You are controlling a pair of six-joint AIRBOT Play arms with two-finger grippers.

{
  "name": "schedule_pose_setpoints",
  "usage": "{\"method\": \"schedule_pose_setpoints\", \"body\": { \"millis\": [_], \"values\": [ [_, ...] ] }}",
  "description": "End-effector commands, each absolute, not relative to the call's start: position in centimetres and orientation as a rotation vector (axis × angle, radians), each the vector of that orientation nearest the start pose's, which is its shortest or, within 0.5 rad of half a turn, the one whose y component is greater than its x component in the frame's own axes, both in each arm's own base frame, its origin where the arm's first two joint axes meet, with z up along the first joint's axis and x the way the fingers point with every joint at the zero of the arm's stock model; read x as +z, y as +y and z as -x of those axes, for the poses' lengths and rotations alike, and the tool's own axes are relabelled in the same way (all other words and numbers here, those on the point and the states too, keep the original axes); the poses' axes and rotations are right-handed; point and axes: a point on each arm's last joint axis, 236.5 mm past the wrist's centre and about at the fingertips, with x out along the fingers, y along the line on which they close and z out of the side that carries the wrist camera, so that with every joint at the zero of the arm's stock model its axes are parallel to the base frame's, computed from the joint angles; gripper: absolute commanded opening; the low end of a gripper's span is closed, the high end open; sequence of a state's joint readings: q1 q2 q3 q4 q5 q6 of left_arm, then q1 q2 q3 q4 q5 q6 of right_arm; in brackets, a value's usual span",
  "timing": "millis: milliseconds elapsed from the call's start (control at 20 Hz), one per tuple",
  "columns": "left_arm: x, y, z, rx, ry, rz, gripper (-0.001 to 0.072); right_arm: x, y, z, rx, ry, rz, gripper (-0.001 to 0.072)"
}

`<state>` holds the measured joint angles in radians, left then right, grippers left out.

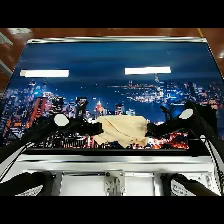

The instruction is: Fold the shirts.

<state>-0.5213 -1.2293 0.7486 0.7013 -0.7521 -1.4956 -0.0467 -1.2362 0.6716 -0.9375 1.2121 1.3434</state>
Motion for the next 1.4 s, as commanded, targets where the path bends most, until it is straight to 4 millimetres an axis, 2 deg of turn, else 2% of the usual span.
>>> {"method": "schedule_pose_setpoints", "body": {
  "millis": [0, 50, 100, 150, 200, 250, 300, 350, 400, 450, 500, 550, 600, 650, 750, 850, 950, 1050, 1150, 1250, 1350],
  "values": [
    [1.7, -27.7, -29.2, -0.647, 1.19, 0.412, 0.0035, -4.8, 14.0, -25.4, 0.572, 1.51, -0.4, 0.0063],
    [5.6, -27.5, -30.7, -0.679, 1.094, 0.341, 0.0035, -1.4, 14.1, -27.0, 0.637, 1.391, -0.317, 0.0063],
    [10.3, -27.3, -32.0, -0.706, 0.98, 0.278, 0.0035, 3.1, 13.9, -29.1, 0.666, 1.234, -0.234, 0.0063],
    [16.5, -27.0, -33.2, -0.728, 0.83, 0.227, 0.0035, 8.2, 13.4, -31.1, 0.658, 1.072, -0.153, 0.0063],
    [23.3, -26.5, -33.7, -0.743, 0.666, 0.199, 0.0035, 14.9, 12.6, -32.7, 0.625, 0.875, -0.065, 0.0063],
    [31.2, -25.6, -33.4, -0.753, 0.478, 0.181, 0.0036, 21.9, 11.5, -33.7, 0.567, 0.669, 0.019, 0.0063],
    [38.3, -24.5, -32.0, -0.764, 0.313, 0.178, 0.0036, 29.7, 10.4, -33.7, 0.494, 0.443, 0.076, 0.0064],
    [45.3, -23.3, -29.6, -0.783, 0.149, 0.188, 0.0036, 38.0, 9.3, -32.3, 0.419, 0.206, 0.097, 0.0064],
    [51.1, -21.9, -26.7, -0.799, 0.008, 0.196, 0.0036, 45.3, 8.6, -29.6, 0.373, -0.001, 0.096, 0.0063],
    [55.0, -20.7, -24.1, -0.812, -0.093, 0.199, 0.0036, 50.6, 8.4, -26.4, 0.359, -0.152, 0.097, 0.0063],
    [57.6, -19.6, -21.7, -0.818, -0.164, 0.19, 0.0036, 53.9, 8.4, -23.6, 0.358, -0.24, 0.091, 0.0063],
    [58.6, -18.6, -20.4, -0.803, -0.195, 0.165, 0.0036, 55.9, 8.6, -21.5, 0.367, -0.287, 0.077, 0.0064],
    [58.4, -17.6, -20.0, -0.764, -0.196, 0.129, 0.0036, 56.8, 8.8, -20.0, 0.377, -0.302, 0.068, 0.0064],
    [57.2, -16.4, -20.2, -0.708, -0.162, 0.089, 0.0036, 56.9, 9.1, -19.2, 0.387, -0.294, 0.076, 0.0064],
    [54.5, -14.7, -21.4, -0.618, -0.071, 0.075, 0.0037, 55.0, 9.7, -19.0, 0.415, -0.205, 0.089, 0.0064],
    [53.0, -14.0, -22.6, -0.566, -0.036, 0.046, 0.0037, 51.1, 10.3, -20.0, 0.449, -0.032, 0.062, 0.0064],
    [52.1, -13.2, -24.6, -0.499, -0.014, 0.008, 0.0037, 45.2, 10.9, -21.4, 0.491, 0.235, 0.053, 0.0063],
    [50.7, -12.0, -27.7, -0.395, 0.024, -0.053, 0.0037, 38.6, 10.8, -22.3, 0.517, 0.543, 0.051, 0.0064],
    [48.7, -11.5, -31.4, -0.323, 0.084, -0.088, 0.0037, 33.1, 10.2, -23.0, 0.518, 0.832, 0.014, 0.0064],
    [46.1, -11.4, -35.7, -0.273, 0.153, -0.069, 0.0037, 30.5, 10.0, -25.5, 0.506, 0.937, -0.023, 0.0064],
    [43.6, -11.2, -41.1, -0.22, 0.194, -0.014, 0.0037, 28.0, 9.5, -28.9, 0.469, 0.993, -0.053, 0.0064]
  ]
}}
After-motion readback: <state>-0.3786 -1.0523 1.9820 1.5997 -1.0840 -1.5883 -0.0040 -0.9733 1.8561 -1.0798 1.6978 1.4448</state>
